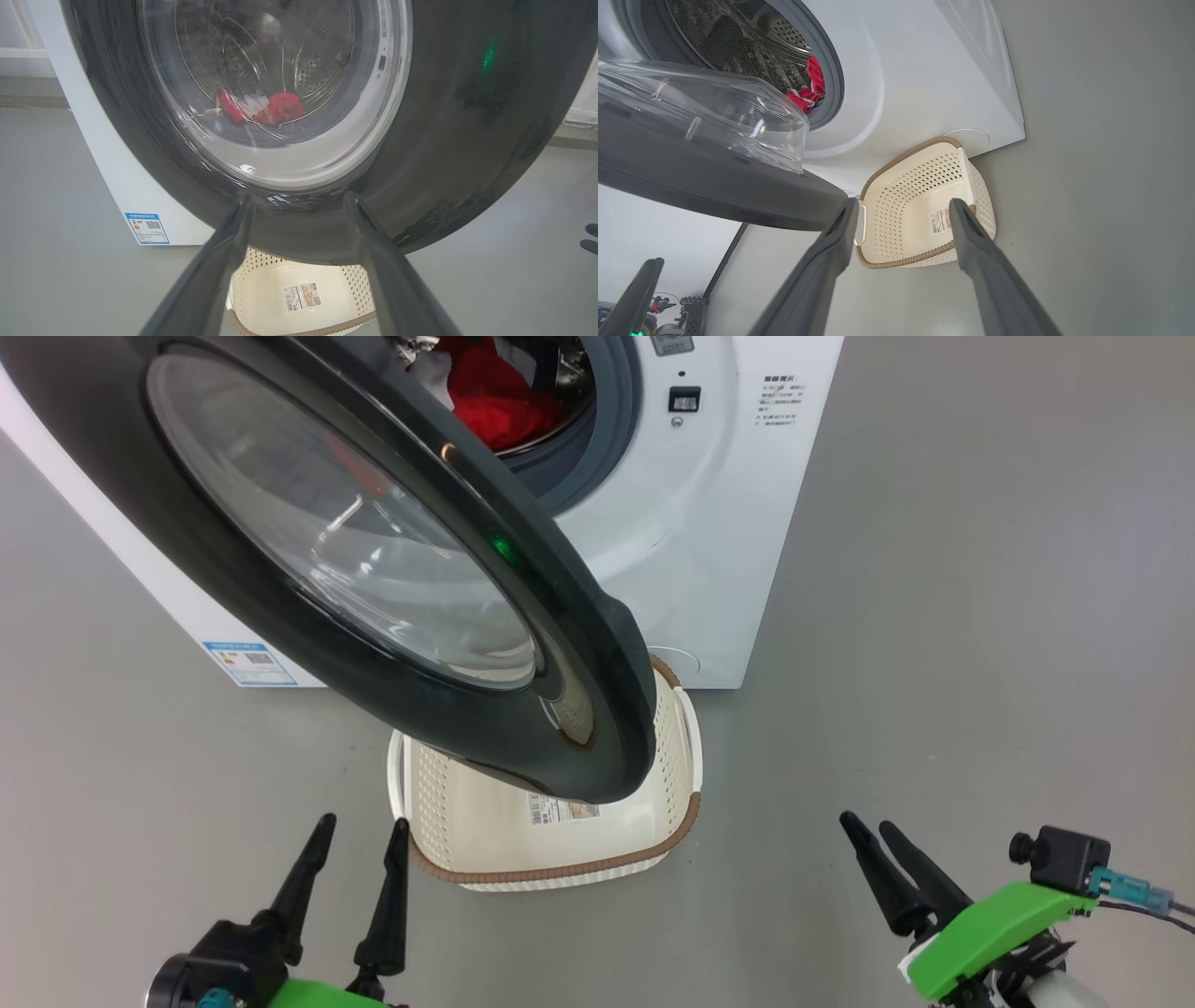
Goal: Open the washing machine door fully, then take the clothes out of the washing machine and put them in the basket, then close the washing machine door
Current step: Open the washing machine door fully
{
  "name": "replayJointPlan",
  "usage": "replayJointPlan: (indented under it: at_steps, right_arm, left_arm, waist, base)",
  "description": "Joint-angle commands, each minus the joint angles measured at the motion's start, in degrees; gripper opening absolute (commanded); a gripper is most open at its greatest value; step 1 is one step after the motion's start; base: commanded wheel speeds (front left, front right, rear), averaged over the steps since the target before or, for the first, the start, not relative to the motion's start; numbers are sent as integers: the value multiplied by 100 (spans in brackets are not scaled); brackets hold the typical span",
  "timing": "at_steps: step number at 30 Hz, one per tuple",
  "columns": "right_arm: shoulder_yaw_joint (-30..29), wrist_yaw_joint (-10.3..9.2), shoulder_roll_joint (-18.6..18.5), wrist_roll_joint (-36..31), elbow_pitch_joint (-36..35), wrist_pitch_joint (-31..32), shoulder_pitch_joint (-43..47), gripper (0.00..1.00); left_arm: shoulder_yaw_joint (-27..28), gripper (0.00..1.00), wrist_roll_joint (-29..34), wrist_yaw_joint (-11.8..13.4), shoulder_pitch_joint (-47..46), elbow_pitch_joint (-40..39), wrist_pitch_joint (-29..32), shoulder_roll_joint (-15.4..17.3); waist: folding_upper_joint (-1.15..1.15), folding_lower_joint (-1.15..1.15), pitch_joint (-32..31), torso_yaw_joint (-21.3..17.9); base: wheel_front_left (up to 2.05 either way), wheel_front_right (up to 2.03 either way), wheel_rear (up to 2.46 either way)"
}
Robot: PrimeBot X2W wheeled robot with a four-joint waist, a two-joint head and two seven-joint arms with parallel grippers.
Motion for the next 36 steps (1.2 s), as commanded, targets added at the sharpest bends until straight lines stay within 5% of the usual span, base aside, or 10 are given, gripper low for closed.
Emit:
replayJointPlan:
  at_steps: [1, 9, 23, 36]
  right_arm:
    - [237, 44, -156, -71, -83, -226, -12, 100]
    - [559, 44, -411, -866, 198, -648, -188, 100]
    - [-1439, 44, 457, -3948, -455, -655, 594, 100]
    - [-2683, 44, 1110, -5248, -1506, -655, 1214, 100]
  left_arm:
    - [203, 100, -14, -35, 47, -106, -70, 68]
    - [214, 100, -10, -36, 75, -114, -70, 68]
    - [169, 100, -13, -37, 135, -140, -70, 68]
    - [154, 100, -34, -37, 173, -217, -70, 68]
  waist:
    - [0, 0, -14, 0]
    - [0, 0, -34, -2]
    - [0, 0, -93, 33]
    - [0, 0, -134, 78]
  base:
    - [0, 0, 0]
    - [0, 0, 0]
    - [0, 0, 0]
    - [0, 0, 0]
